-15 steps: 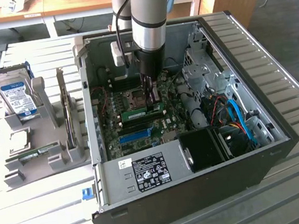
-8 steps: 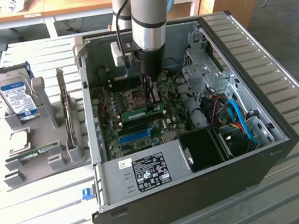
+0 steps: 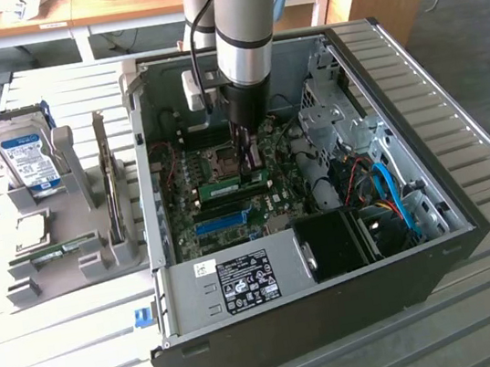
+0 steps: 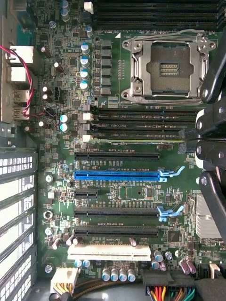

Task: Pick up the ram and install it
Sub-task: 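Insert the ram into the slot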

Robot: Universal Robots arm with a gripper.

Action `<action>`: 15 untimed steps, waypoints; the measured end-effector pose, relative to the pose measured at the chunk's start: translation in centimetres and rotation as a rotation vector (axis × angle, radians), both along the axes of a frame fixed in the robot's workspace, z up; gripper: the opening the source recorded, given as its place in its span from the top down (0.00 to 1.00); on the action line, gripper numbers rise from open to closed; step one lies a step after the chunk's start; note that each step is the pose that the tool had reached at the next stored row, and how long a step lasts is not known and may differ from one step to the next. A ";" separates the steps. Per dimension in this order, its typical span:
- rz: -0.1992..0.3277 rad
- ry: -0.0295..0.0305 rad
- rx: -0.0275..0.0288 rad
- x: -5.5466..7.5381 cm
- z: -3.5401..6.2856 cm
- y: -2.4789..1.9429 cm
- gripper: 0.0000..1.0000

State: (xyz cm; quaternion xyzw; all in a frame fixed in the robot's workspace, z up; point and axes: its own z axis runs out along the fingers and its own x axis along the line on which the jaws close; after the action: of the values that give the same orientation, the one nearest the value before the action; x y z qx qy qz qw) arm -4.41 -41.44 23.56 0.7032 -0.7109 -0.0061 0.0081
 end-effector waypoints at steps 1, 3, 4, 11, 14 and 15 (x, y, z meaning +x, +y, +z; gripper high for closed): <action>0.000 -0.0001 0.0002 0.0 -0.02 0.05 0.88; 0.000 0.0001 -0.0002 0.0 -0.01 0.13 0.88; 0.000 0.0001 -0.0002 0.0 -0.01 0.15 0.88; 0.000 0.0002 0.0001 0.0 -0.12 0.15 0.88; 0.000 0.0002 0.0002 0.0 -0.13 0.15 0.88; 0.000 0.0001 0.0004 0.0 -0.16 0.15 0.88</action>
State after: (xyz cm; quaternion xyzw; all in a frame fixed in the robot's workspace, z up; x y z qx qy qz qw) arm -4.37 -41.29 23.40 0.7033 -0.7109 -0.0063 0.0080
